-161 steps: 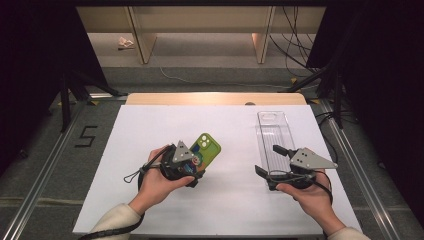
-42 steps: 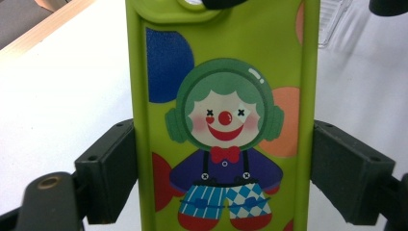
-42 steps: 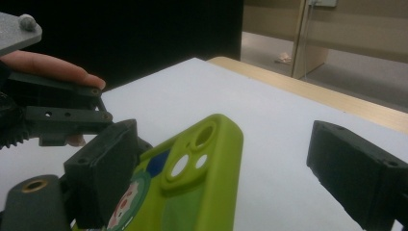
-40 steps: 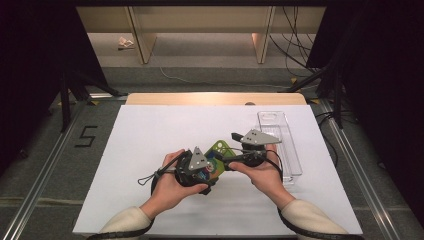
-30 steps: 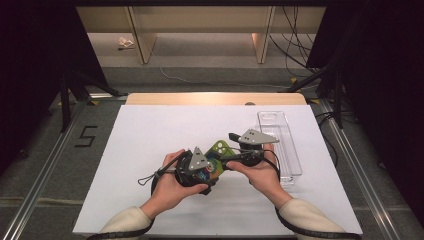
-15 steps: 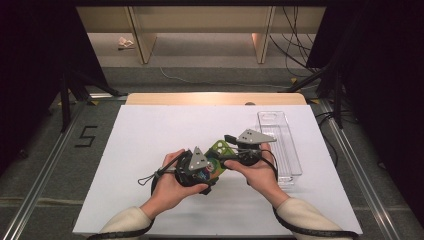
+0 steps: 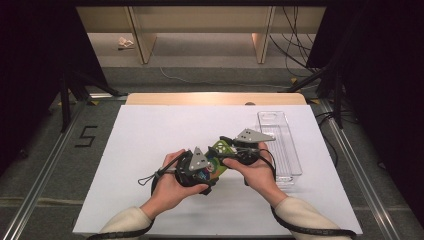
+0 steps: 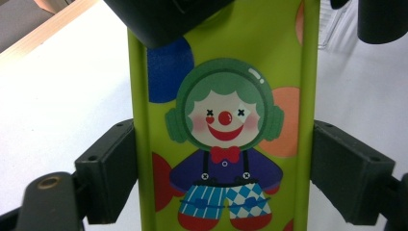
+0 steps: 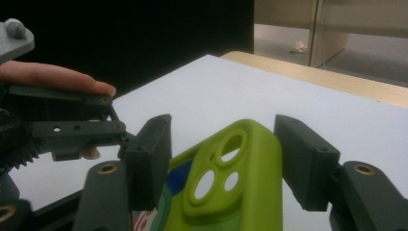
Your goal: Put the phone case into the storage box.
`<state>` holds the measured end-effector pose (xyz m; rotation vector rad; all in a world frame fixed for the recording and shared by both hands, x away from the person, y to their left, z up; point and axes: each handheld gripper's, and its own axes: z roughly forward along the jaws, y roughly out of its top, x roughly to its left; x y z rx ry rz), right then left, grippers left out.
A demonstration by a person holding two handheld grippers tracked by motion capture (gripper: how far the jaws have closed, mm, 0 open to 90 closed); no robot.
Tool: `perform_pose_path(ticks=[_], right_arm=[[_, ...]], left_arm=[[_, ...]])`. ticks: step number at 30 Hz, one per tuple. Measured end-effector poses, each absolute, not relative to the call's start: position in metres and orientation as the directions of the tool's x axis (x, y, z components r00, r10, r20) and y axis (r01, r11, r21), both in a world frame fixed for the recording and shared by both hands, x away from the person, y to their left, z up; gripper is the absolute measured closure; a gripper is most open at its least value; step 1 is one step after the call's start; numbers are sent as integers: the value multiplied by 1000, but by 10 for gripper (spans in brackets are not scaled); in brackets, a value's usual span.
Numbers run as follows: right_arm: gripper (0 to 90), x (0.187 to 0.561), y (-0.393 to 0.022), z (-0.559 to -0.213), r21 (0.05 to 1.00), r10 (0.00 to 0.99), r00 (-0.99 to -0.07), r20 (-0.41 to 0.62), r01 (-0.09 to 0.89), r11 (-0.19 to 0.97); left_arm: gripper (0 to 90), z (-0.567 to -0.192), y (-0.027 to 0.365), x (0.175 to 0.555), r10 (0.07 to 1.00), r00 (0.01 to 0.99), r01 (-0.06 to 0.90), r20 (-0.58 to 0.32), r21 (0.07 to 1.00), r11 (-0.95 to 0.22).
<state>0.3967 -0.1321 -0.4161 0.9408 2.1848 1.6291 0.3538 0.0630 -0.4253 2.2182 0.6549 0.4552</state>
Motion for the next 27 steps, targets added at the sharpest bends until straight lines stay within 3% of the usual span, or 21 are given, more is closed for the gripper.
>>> perform_pose_path(ticks=[10,27], right_arm=[[591,397,-133,-413,926,638,-749,181,348,146],[762,394,-129,-404,923,563,-787,251,370,106]], left_arm=[[162,-425,63,354,587,801,311,117,756,-576],[162,-429,62,353,583,803,314,124,743,-591]])
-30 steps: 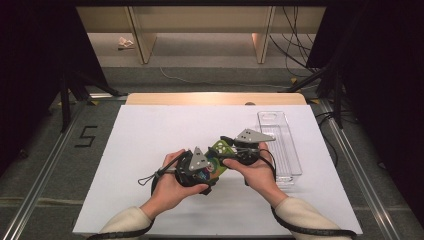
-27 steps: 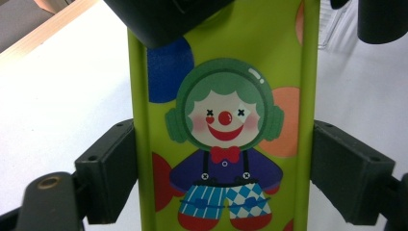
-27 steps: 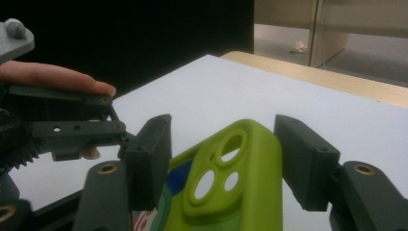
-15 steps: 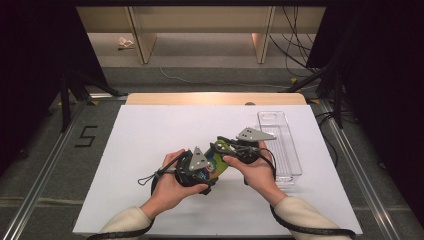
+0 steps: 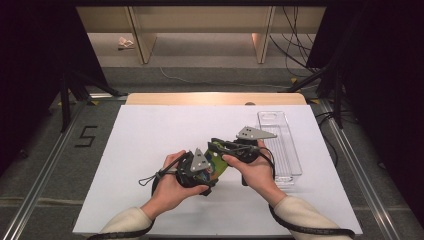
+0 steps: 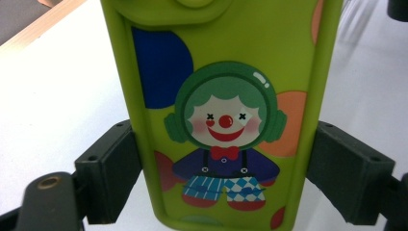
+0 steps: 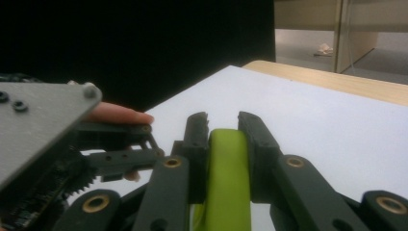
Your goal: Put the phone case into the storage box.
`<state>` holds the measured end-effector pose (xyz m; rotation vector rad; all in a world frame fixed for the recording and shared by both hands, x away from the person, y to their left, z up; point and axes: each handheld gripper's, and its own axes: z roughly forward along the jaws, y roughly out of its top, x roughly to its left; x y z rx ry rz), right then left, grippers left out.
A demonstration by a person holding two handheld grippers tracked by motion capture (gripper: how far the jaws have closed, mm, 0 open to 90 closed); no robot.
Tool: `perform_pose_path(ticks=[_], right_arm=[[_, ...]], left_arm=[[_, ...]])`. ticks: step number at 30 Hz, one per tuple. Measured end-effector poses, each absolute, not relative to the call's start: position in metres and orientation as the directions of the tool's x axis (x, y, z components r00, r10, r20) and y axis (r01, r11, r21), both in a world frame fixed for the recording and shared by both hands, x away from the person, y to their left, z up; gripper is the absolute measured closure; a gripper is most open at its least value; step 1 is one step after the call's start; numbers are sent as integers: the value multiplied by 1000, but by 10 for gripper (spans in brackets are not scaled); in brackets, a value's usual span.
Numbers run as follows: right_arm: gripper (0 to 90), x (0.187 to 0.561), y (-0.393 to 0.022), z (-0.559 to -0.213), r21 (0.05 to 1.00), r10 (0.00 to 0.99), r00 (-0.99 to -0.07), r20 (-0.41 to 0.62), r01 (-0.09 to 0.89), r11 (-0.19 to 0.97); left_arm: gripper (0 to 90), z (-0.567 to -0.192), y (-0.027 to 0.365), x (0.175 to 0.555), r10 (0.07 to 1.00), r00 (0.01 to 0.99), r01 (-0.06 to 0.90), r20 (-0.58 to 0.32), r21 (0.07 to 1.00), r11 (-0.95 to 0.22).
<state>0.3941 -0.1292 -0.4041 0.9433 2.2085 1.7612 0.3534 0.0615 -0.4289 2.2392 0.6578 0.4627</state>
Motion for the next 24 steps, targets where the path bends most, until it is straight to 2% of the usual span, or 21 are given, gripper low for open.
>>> perform_pose_path(ticks=[10,15,24], right_arm=[[772,390,-127,-398,929,567,-790,233,353,109],[778,389,-129,-390,941,565,-801,200,317,117],[778,394,-140,-378,947,562,-807,183,298,120]], left_arm=[[158,-428,61,353,587,799,298,128,765,-571],[156,-427,67,356,596,800,304,70,810,-502],[156,-427,74,358,597,800,301,49,830,-470]])
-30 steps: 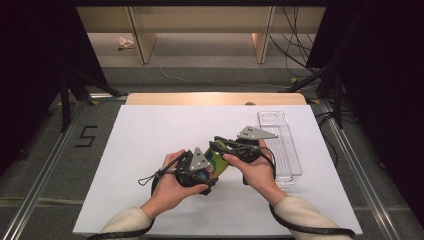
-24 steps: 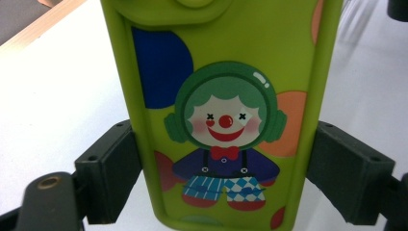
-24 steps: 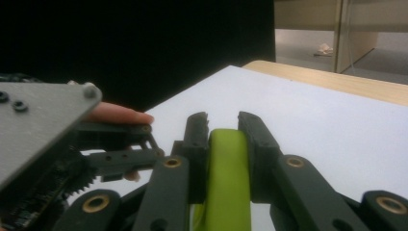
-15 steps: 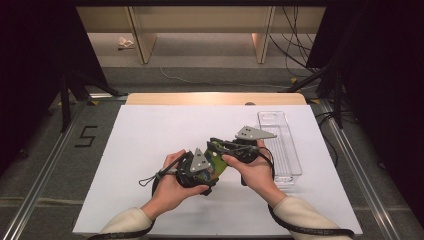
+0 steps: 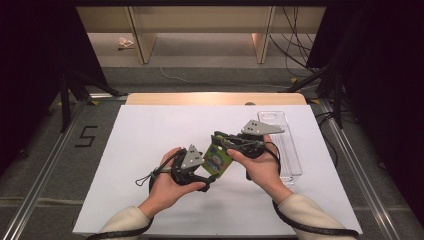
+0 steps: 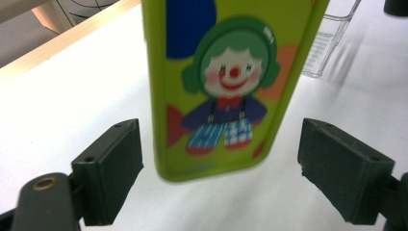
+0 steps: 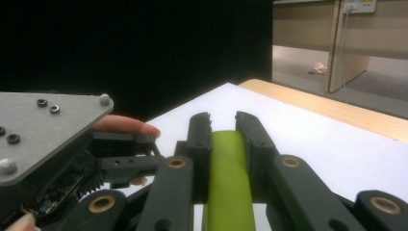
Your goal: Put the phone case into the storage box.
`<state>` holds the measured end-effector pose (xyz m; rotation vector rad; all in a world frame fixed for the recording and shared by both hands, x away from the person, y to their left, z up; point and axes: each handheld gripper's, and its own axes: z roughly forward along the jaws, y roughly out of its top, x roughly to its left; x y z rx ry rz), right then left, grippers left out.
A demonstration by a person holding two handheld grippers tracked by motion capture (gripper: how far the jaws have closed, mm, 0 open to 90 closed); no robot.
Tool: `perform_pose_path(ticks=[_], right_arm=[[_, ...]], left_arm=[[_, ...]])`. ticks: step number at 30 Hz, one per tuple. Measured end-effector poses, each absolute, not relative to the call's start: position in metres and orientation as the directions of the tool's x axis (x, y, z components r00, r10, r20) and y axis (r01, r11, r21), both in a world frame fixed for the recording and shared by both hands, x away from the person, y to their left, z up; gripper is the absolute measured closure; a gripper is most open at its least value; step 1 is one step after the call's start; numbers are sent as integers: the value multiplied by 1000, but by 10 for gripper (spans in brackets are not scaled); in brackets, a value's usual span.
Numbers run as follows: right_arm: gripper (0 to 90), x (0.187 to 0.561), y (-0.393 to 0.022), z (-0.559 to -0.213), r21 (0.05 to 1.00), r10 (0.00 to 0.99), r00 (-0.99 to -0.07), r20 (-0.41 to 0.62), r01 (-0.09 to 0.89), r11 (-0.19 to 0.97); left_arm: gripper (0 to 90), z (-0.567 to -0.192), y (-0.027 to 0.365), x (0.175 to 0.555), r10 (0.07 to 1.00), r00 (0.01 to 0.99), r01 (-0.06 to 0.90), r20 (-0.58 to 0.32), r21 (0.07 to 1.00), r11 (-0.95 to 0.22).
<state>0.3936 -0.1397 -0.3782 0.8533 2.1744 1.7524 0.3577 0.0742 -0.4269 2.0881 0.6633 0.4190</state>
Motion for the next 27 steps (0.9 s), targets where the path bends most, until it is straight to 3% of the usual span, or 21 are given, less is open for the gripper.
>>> perform_pose_path(ticks=[13,27], right_arm=[[777,399,-146,-363,911,444,-896,10,191,366],[776,398,-145,-361,884,396,-917,-49,144,444]], left_arm=[[178,-430,81,362,599,800,319,25,828,-461],[189,-432,81,363,605,796,321,30,825,-464]])
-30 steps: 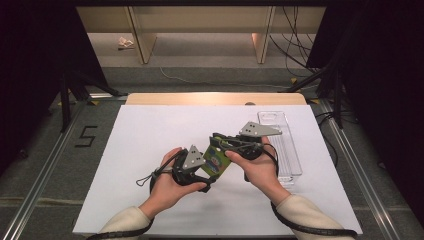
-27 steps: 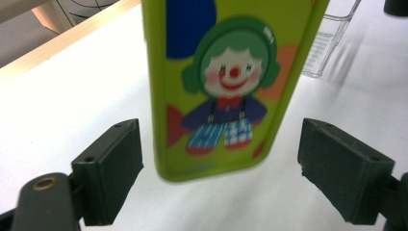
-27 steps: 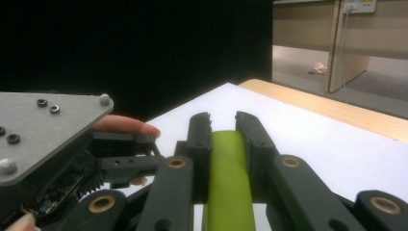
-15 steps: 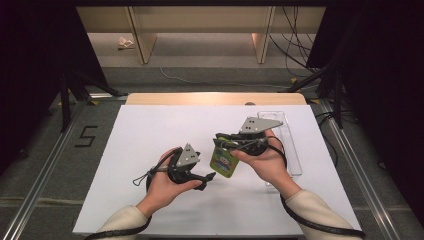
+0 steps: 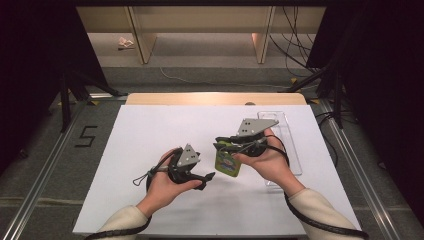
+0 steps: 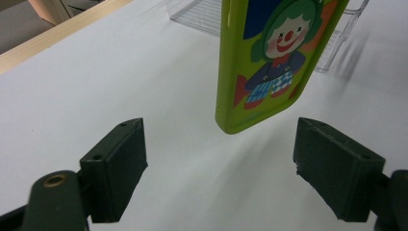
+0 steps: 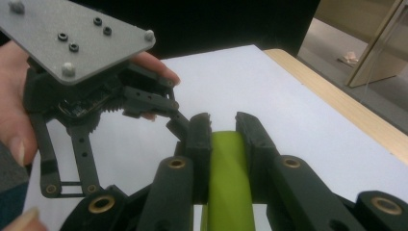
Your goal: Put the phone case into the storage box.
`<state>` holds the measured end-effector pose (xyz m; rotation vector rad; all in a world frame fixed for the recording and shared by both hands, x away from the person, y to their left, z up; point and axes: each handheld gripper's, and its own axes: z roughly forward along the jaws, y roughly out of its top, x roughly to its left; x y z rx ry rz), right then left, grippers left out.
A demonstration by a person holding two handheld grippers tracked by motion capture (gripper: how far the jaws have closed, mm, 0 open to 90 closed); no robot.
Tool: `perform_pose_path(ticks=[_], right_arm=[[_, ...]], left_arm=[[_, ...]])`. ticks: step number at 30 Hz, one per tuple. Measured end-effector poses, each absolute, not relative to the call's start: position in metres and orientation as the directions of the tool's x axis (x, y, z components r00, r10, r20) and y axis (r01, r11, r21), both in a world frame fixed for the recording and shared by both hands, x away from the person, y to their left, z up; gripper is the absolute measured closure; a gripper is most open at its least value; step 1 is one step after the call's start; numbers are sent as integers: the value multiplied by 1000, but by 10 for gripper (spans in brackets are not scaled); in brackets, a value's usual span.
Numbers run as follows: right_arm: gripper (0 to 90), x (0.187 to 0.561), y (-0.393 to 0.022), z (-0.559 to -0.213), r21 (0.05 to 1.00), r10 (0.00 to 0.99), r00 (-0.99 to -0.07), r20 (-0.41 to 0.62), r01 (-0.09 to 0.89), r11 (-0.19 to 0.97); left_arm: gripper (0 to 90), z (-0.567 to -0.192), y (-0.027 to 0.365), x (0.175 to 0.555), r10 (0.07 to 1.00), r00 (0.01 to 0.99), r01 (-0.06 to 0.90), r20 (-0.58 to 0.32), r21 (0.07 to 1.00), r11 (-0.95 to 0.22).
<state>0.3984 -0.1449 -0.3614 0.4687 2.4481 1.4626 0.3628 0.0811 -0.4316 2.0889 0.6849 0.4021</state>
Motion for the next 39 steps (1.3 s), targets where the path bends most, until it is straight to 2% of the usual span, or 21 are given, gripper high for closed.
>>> perform_pose_path(ticks=[13,17,29,39], right_arm=[[776,399,-144,-362,879,377,-926,-28,157,450],[777,398,-143,-362,877,358,-934,-18,157,454],[777,396,-139,-363,880,324,-946,10,162,446],[777,395,-137,-361,884,304,-952,29,167,438]], left_arm=[[194,-435,79,364,574,818,304,32,824,-478],[240,-439,75,367,541,841,299,11,824,-481],[267,-446,71,373,500,866,288,-6,823,-489],[362,-452,67,375,437,899,265,-13,811,-521]])
